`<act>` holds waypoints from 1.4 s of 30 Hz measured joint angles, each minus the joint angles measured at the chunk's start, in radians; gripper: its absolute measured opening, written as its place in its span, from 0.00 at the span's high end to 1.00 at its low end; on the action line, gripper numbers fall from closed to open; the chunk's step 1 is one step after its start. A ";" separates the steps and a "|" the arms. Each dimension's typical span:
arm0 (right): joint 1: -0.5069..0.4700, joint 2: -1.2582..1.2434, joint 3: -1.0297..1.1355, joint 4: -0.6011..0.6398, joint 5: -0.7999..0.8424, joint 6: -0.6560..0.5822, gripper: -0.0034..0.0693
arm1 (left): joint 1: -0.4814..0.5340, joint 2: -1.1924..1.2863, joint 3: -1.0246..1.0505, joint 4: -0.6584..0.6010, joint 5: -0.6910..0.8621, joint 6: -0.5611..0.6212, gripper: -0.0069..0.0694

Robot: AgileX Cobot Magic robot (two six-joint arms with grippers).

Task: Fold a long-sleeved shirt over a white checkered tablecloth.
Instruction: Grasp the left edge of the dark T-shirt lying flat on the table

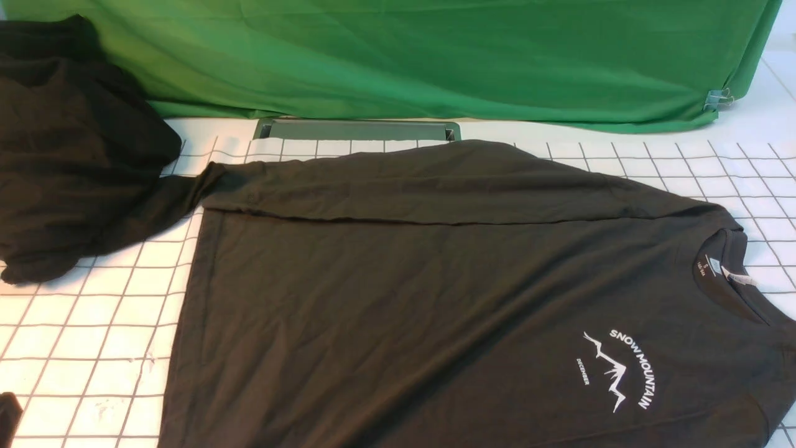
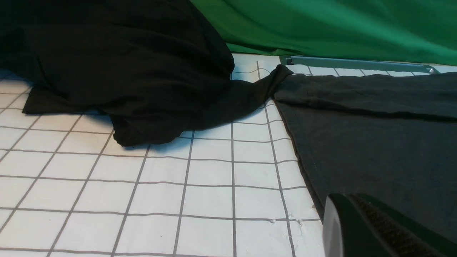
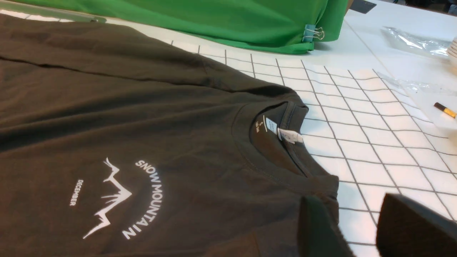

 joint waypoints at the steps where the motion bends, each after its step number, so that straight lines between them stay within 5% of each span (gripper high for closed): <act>1: 0.000 0.000 0.000 0.000 0.000 0.000 0.62 | 0.000 0.000 0.000 0.000 0.000 0.000 0.91; 22: 0.000 0.000 0.000 0.000 0.000 0.000 0.62 | 0.000 0.000 0.000 -0.014 -0.019 -0.002 0.91; 29: 0.000 0.000 0.000 0.000 0.000 0.000 0.62 | 0.000 0.000 0.000 -0.341 -0.246 -0.124 0.91; 34: 0.000 0.000 0.000 0.000 0.000 0.000 0.62 | 0.000 0.000 0.000 -0.377 -0.452 -0.137 0.91; 38: 0.000 0.000 0.000 0.000 0.000 0.000 0.62 | 0.000 -0.001 0.000 -0.381 -0.793 -0.243 0.91; 42: 0.000 0.000 0.000 0.000 0.000 0.000 0.62 | 0.000 0.018 -0.115 -0.387 -0.769 -0.267 0.91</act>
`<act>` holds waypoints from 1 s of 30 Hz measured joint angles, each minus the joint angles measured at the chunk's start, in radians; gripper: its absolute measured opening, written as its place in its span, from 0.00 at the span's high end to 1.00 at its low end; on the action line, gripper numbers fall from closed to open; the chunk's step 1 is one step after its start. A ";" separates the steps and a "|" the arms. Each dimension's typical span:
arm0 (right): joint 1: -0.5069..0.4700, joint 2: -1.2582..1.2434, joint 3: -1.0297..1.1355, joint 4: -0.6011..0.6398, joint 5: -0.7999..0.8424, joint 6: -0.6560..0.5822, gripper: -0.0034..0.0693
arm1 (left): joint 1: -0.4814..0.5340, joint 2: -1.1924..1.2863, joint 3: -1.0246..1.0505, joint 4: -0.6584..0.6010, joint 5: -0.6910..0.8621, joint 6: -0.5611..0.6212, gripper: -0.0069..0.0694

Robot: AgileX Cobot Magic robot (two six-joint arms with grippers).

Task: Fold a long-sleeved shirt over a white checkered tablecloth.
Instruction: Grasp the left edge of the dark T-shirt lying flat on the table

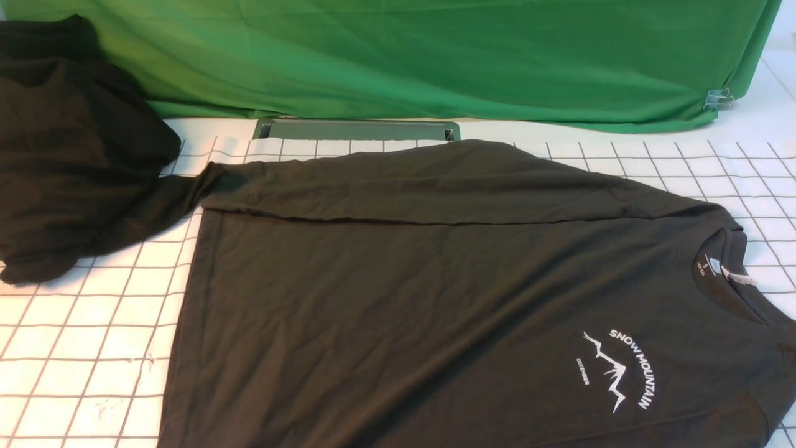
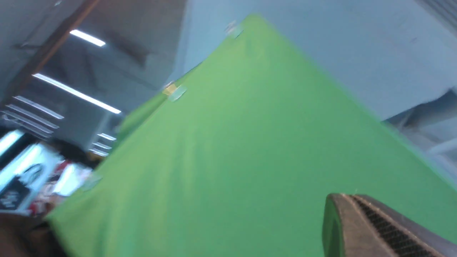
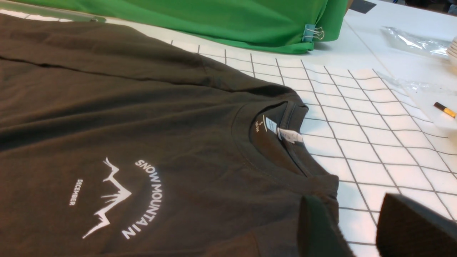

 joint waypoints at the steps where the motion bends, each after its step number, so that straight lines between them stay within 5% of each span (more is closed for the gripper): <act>1: 0.000 0.000 0.000 0.000 0.000 0.000 0.62 | 0.000 0.026 -0.080 0.010 0.074 -0.002 0.91; 4: 0.000 0.000 0.000 0.000 0.000 0.000 0.62 | 0.000 0.100 -0.250 0.053 0.248 -0.003 0.91; 10: 0.000 0.000 0.000 0.019 -0.083 0.028 0.62 | 0.000 0.546 -0.690 0.175 1.037 0.106 0.91; 13: 0.000 0.000 0.000 0.050 -0.176 0.133 0.62 | 0.000 0.736 -0.761 0.151 1.327 0.224 0.91; 15: 0.000 0.000 0.000 0.081 -0.298 0.368 0.62 | 0.000 0.920 -0.754 0.100 1.482 0.322 0.91; 22: 0.000 0.000 0.000 0.096 -0.394 0.502 0.62 | -0.133 1.088 -0.597 0.088 1.491 0.392 0.92; 30: 0.000 0.000 0.000 0.098 -0.459 0.514 0.62 | -0.485 1.117 -0.496 0.297 1.482 0.096 0.92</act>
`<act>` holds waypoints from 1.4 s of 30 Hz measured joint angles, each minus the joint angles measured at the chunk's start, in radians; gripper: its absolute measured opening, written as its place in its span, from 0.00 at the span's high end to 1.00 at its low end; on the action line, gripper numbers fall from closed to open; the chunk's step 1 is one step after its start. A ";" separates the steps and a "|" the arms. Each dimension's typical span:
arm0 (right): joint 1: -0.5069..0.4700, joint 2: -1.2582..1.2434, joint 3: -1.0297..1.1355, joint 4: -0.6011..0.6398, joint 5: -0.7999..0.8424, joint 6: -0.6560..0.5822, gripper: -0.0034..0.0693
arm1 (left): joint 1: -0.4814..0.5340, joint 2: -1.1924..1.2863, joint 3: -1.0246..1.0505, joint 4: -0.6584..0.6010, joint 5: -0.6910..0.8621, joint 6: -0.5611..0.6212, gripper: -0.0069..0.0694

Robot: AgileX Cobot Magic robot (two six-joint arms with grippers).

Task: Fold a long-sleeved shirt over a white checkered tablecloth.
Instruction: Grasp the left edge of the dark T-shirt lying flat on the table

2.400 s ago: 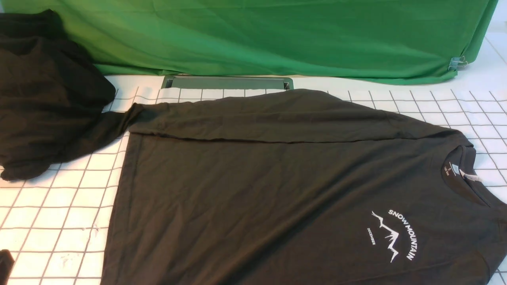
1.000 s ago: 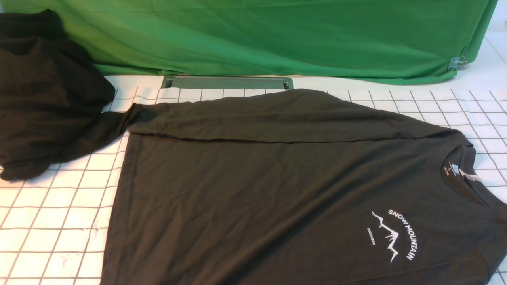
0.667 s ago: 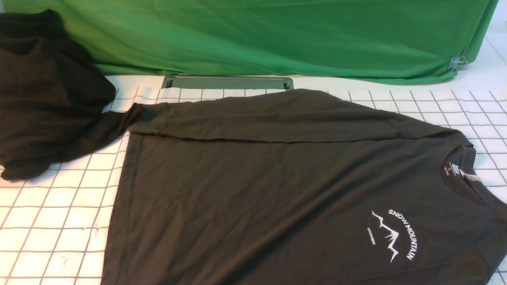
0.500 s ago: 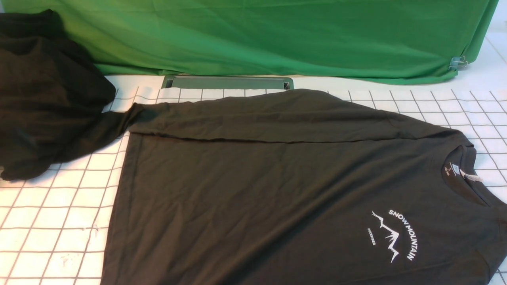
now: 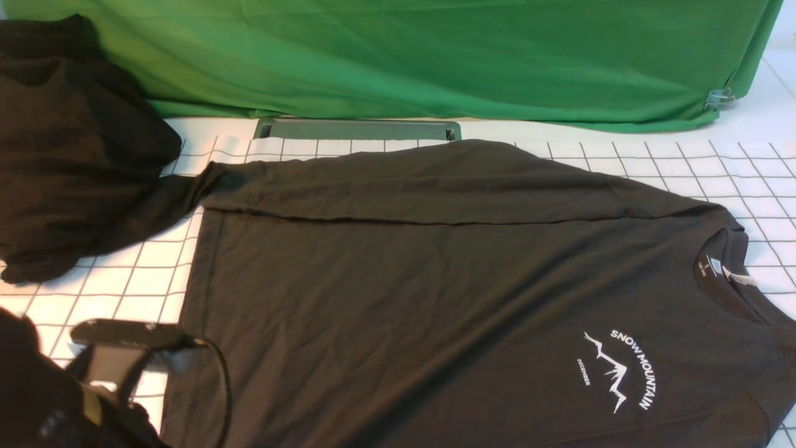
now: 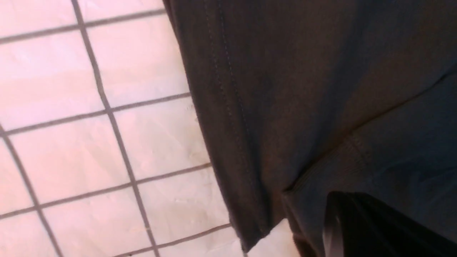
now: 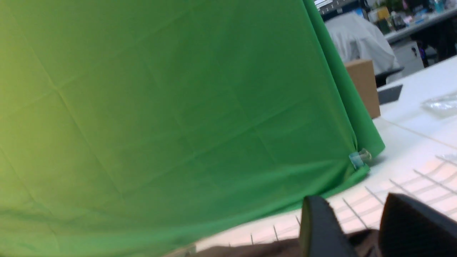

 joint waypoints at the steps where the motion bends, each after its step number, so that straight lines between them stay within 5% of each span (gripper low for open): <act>1: 0.000 0.000 -0.001 0.001 -0.006 0.022 0.63 | -0.036 0.000 0.001 0.014 -0.005 -0.021 0.91; 5: 0.015 0.023 -0.075 0.003 0.127 0.053 0.73 | -0.084 0.000 0.003 0.035 -0.027 -0.039 0.86; 7: 0.061 0.107 -0.224 0.003 0.315 -0.019 0.88 | -0.093 0.004 0.003 0.068 -0.057 -0.041 0.76; 9: 0.113 0.209 -0.358 0.003 0.468 -0.114 0.93 | -0.093 0.025 0.003 0.083 -0.059 -0.042 0.66; 15: 0.254 0.504 -0.638 0.003 0.776 -0.283 0.94 | -0.093 0.158 0.003 0.063 -0.057 -0.042 0.39; 19: 0.332 0.637 -0.692 0.005 0.809 -0.316 0.94 | -0.093 0.229 0.003 0.052 -0.059 -0.042 0.35; 26: 0.412 0.709 -0.689 0.007 0.787 -0.312 0.94 | -0.093 0.274 0.003 -0.008 -0.056 -0.038 0.48; 34: 0.420 0.711 -0.662 0.007 0.775 -0.305 0.93 | -0.093 0.273 -0.004 -0.026 -0.001 0.008 0.88; 42: 0.420 0.711 -0.662 0.007 0.752 -0.304 0.93 | -0.093 0.182 -0.193 0.036 0.111 0.021 0.90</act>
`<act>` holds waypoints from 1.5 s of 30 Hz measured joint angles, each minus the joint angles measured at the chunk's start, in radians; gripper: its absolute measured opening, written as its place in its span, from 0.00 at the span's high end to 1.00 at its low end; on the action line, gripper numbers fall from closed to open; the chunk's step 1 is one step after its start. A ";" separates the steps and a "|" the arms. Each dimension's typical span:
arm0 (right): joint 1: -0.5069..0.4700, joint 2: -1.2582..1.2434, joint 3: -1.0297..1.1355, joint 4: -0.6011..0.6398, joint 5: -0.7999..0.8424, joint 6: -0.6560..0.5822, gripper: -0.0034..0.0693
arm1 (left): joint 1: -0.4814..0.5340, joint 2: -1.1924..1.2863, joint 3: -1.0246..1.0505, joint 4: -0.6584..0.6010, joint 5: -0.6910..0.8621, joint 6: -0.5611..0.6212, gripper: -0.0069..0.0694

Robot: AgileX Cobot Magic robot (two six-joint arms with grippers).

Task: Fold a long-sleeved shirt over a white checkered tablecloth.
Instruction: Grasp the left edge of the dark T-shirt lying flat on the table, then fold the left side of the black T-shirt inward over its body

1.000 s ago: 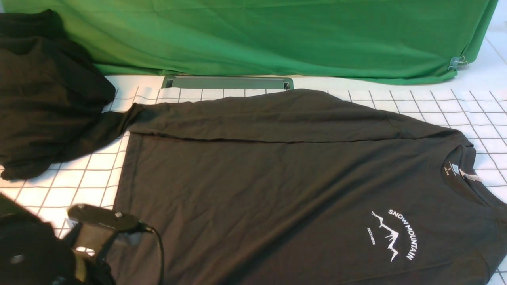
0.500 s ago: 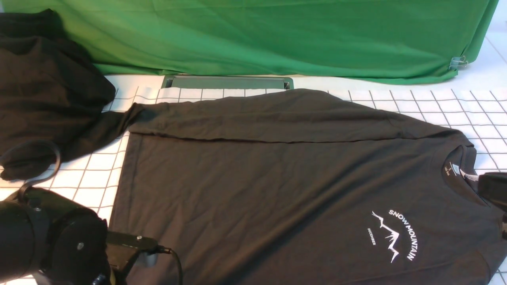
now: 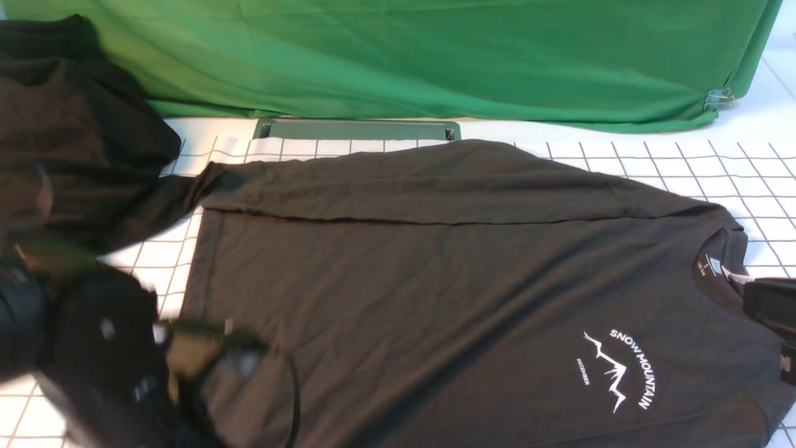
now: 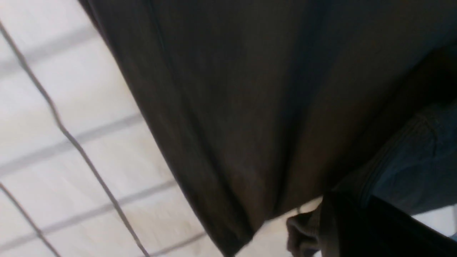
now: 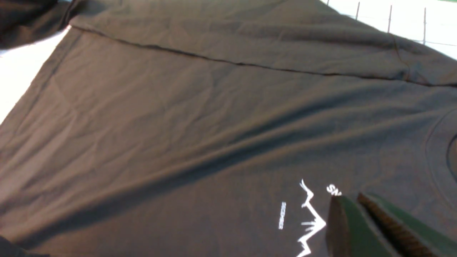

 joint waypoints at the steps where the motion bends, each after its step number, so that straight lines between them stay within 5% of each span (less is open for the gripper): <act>1: 0.000 0.000 0.000 0.000 -0.003 0.000 0.92 | 0.000 -0.007 -0.046 0.017 0.008 0.003 0.90; 5: 0.000 0.001 0.000 0.003 -0.007 0.000 0.92 | 0.017 -0.007 -0.204 0.100 0.046 0.010 0.90; 12: 0.000 0.052 -0.009 0.119 0.077 -0.094 0.91 | 0.282 0.162 -0.571 0.080 0.078 0.095 0.90; 17: 0.000 0.149 -0.072 0.227 0.280 -0.217 0.91 | 0.396 0.349 -0.652 0.057 0.078 0.131 0.90; 23: 0.054 0.321 -0.145 0.243 0.418 -0.308 0.90 | 0.409 0.489 -0.653 0.085 0.075 0.150 0.90; 26: 0.103 0.391 -0.151 0.232 0.407 -0.318 0.87 | 0.409 0.508 -0.653 0.088 0.075 0.151 0.90; 35: 0.222 0.769 -0.151 0.080 0.113 -0.318 0.41 | 0.409 0.526 -0.653 0.091 0.066 0.165 0.90; 42: 0.222 0.924 -0.151 0.040 0.022 -0.316 0.40 | 0.409 0.526 -0.653 0.081 0.066 0.161 0.90; 45: 0.224 0.941 -0.156 0.030 0.013 -0.316 0.55 | 0.409 0.526 -0.653 0.065 0.066 0.160 0.90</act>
